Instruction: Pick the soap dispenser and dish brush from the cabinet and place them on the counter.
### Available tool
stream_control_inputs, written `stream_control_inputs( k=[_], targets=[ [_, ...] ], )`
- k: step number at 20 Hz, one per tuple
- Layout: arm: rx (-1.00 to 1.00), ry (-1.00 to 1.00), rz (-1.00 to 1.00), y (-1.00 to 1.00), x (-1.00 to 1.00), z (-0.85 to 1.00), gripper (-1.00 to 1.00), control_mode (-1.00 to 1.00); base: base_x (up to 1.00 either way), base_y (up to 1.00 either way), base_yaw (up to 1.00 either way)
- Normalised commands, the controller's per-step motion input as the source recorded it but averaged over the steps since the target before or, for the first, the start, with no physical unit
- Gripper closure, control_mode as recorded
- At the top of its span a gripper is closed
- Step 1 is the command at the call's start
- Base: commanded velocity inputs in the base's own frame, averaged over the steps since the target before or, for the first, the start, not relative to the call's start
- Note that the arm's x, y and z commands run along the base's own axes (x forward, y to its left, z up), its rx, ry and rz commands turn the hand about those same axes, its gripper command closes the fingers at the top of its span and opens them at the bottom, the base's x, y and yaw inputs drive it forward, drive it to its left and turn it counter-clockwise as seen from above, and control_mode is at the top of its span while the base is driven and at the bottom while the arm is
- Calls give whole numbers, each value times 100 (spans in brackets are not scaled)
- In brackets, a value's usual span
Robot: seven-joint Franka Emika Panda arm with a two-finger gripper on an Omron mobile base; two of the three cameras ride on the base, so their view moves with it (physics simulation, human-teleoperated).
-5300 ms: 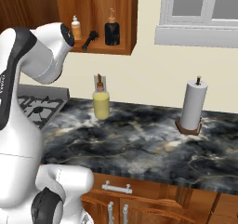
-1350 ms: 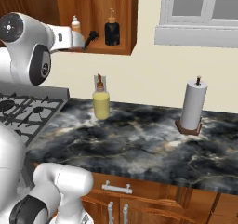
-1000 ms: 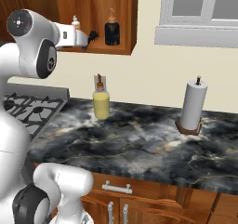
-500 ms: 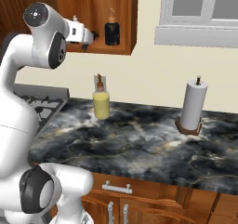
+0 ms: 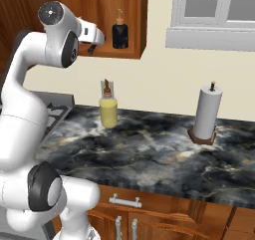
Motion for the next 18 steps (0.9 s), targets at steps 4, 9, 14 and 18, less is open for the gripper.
stream_control_inputs(
  k=[4,9,14,18],
  targets=[
    [2,-5,0,1,39,-15,-100,-100,0,0,0],
    [1,-5,0,4,33,-3,-100,-100,0,0,0],
    [0,-2,0,13,27,0,-100,-100,0,0,0],
    [0,0,0,18,26,0,-100,-100,0,0,0]
  ],
)
